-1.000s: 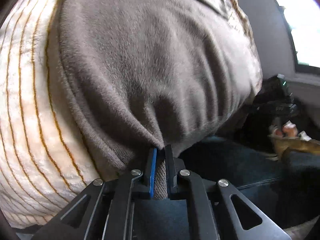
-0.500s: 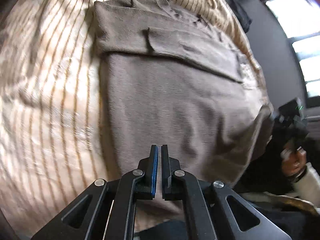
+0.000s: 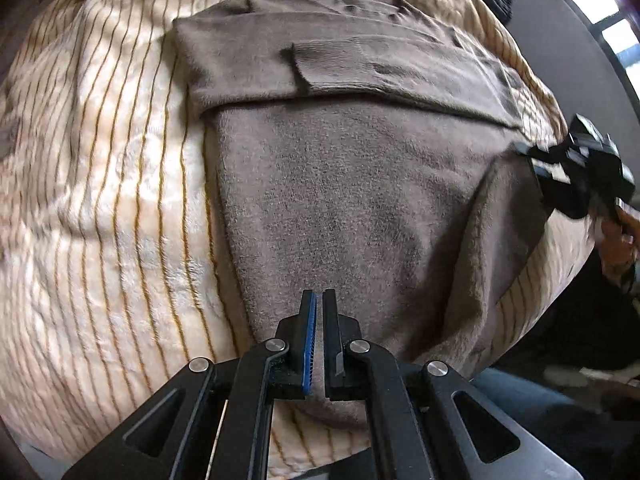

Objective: Fold small clothes

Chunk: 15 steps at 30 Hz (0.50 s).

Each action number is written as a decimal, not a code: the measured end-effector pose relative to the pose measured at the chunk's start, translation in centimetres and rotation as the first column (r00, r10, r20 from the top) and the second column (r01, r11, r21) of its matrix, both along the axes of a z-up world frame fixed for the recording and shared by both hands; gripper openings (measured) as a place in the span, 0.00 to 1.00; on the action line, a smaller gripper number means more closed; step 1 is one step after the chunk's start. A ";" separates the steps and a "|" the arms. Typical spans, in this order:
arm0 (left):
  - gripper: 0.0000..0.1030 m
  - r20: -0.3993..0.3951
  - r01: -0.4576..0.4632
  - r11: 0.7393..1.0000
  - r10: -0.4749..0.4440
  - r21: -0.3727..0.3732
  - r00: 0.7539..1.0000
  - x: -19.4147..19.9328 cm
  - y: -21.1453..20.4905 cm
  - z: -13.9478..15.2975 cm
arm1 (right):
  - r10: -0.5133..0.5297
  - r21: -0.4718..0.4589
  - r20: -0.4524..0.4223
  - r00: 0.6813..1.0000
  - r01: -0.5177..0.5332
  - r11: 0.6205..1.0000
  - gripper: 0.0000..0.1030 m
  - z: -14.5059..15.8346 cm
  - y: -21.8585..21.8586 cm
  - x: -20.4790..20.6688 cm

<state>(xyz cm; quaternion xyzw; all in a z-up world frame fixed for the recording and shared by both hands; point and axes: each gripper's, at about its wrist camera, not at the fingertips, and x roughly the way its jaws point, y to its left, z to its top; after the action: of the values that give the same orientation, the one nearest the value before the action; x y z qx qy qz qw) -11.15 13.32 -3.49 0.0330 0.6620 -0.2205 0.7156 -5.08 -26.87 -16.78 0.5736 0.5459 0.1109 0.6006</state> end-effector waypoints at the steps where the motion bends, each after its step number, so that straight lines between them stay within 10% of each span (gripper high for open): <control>1: 0.44 0.003 0.009 1.000 -0.009 0.010 1.000 -0.2 -0.2 0.1 | -0.002 0.006 -0.014 1.000 0.002 1.000 0.16 -0.4 0.0 0.3; 2: 0.93 0.008 0.011 1.000 -0.011 0.025 1.000 -0.4 0.0 0.2 | -0.001 0.005 -0.022 1.000 0.001 1.000 0.16 -0.6 -0.1 0.3; 3: 1.00 0.022 0.003 1.000 -0.004 0.026 1.000 -0.6 0.2 0.5 | 0.000 0.002 -0.029 1.000 0.000 1.000 0.16 -0.8 -0.1 0.4; 8: 1.00 -0.110 -0.018 0.997 0.010 -0.070 0.994 -2.8 1.3 0.9 | -0.008 0.001 -0.063 0.998 0.009 1.000 0.16 -1.7 -0.4 0.7; 15: 1.00 -0.430 -0.112 0.957 -0.014 -0.267 0.903 -8.3 -0.2 -3.5 | -0.001 0.008 -0.072 0.997 0.002 1.000 0.16 -2.0 -0.3 0.8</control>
<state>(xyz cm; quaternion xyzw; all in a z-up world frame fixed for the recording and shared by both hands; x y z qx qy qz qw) -19.44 13.16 -6.96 -0.1360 0.7644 -0.2972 0.5557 -4.30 -27.18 -18.75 0.5802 0.5662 0.0920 0.5782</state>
